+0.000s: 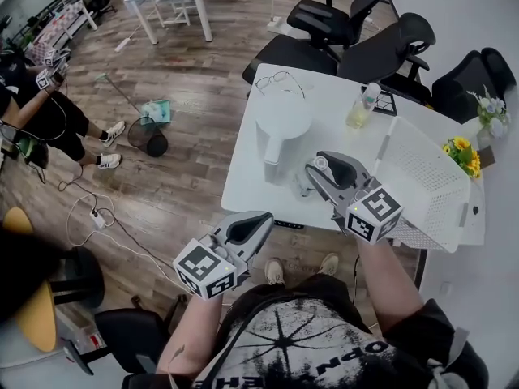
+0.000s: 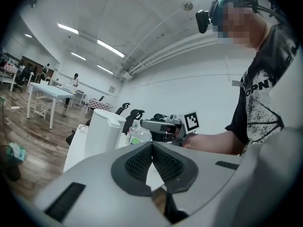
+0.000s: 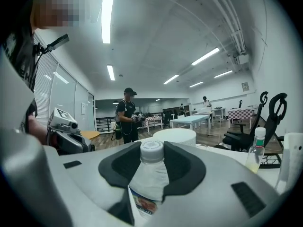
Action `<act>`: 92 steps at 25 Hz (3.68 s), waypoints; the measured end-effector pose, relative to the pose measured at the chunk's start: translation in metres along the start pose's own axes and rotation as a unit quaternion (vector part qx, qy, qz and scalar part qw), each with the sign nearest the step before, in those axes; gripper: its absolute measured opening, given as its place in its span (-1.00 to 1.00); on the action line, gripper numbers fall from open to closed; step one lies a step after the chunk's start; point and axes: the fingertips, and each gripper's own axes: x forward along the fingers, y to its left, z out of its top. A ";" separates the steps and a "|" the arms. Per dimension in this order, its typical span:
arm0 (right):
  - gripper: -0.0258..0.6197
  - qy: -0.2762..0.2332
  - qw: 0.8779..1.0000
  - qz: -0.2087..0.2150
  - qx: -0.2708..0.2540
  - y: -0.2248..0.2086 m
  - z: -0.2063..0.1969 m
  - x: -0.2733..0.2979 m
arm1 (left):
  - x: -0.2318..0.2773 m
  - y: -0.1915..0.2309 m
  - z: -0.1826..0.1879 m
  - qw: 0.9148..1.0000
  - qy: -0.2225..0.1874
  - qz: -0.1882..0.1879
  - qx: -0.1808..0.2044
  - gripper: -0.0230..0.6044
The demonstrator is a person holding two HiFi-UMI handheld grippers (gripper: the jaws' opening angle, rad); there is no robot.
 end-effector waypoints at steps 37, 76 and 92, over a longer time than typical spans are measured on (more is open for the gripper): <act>-0.40 0.042 0.998 -0.011 -0.039 0.008 -0.064 0.014 | -0.004 0.005 -0.013 0.999 0.020 0.018 0.026 -0.89; -0.82 0.021 0.998 -0.014 -0.065 0.047 -0.026 -0.068 | 0.029 -0.008 0.021 0.995 0.001 -0.012 0.096 -0.89; -0.85 0.040 0.996 -0.005 -0.079 0.052 -0.037 -0.063 | 0.025 -0.004 0.012 0.996 0.007 -0.008 0.090 -0.89</act>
